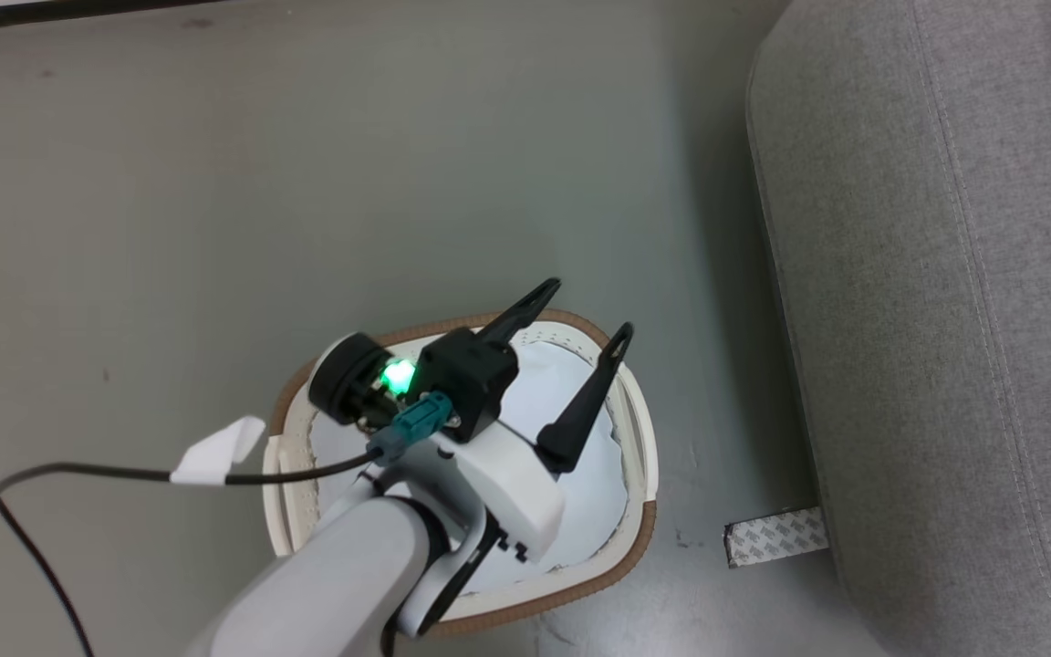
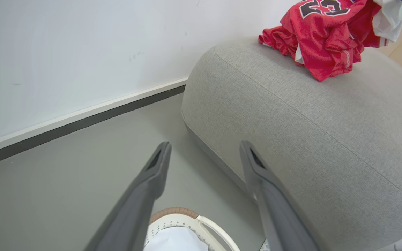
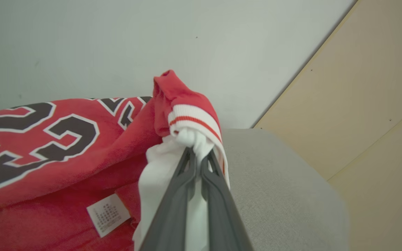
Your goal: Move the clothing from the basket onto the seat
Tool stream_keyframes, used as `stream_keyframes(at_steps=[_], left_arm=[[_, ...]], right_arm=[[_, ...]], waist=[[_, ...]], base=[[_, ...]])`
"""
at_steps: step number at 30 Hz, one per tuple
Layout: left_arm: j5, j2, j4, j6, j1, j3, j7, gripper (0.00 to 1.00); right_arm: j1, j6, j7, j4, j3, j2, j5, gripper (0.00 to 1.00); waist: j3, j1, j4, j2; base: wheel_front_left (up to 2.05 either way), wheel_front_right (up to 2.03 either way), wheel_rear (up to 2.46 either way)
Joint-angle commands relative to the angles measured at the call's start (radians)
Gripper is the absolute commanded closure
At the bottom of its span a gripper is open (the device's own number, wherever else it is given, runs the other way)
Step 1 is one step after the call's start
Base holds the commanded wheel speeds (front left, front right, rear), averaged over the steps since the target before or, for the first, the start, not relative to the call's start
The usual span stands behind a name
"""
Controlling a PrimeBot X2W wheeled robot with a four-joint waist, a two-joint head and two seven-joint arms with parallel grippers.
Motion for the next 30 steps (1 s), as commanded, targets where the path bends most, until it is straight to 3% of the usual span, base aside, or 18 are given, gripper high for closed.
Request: stream_keyframes(at_steps=[1, 2, 3, 4, 8, 12, 15, 24, 30], left_arm=[[-0.004, 0.015, 0.005, 0.003, 0.023, 0.004, -0.006, 0.00], [-0.009, 0.020, 0.005, 0.007, 0.033, 0.005, -0.009, 0.00], [-0.014, 0.025, 0.005, 0.008, 0.042, 0.007, -0.013, 0.00], [-0.016, 0.029, 0.005, 0.010, 0.049, 0.010, -0.017, 0.00], [-0.028, 0.044, 0.013, 0.029, 0.081, 0.038, -0.063, 0.00], [-0.054, 0.054, 0.029, 0.061, 0.126, 0.081, -0.128, 0.00], [-0.060, 0.059, 0.045, 0.081, 0.158, 0.102, -0.159, 0.00], [-0.121, 0.072, 0.137, 0.158, 0.345, 0.191, -0.306, 0.00], [-0.127, 0.059, 0.180, 0.190, 0.490, 0.276, -0.346, 0.00]], right_arm=[[0.022, -0.003, -0.024, 0.015, -0.034, 0.017, -0.025, 0.84], [0.035, -0.003, -0.034, 0.027, -0.055, 0.033, -0.032, 0.61], [0.046, -0.003, -0.041, 0.040, -0.072, 0.050, -0.045, 0.22], [0.056, -0.003, -0.044, 0.056, -0.082, 0.065, -0.056, 0.00], [0.089, -0.003, -0.089, 0.083, -0.088, 0.103, -0.071, 0.00], [0.153, -0.003, -0.109, 0.038, -0.033, 0.158, -0.055, 0.00], [0.204, -0.003, -0.111, -0.045, 0.010, 0.191, -0.026, 0.00], [0.578, -0.003, -0.109, -0.424, 0.202, 0.299, 0.144, 0.00], [0.802, -0.003, -0.109, -0.572, 0.326, 0.346, 0.200, 0.00]], waist=[[-0.004, -0.0002, 0.001, 0.0000], [-0.008, -0.0002, 0.001, 0.0000], [-0.014, -0.0002, 0.001, 0.0000], [-0.021, -0.0002, 0.002, 0.0000], [-0.063, -0.0002, 0.002, 0.0000], [-0.136, -0.0002, 0.000, 0.0000], [-0.178, -0.0002, 0.004, 0.0000], [-0.386, -0.0002, 0.064, 0.0000], [-0.523, -0.0002, 0.105, 0.0000]], base=[[0.00, 0.00, 0.00], [0.00, 0.00, 0.00], [0.00, 0.00, 0.00], [0.00, 0.00, 0.00], [0.00, 0.00, 0.00], [0.00, 0.00, 0.00], [0.00, 0.00, 0.00], [0.00, 0.00, 0.00], [0.00, 0.00, 0.00]])
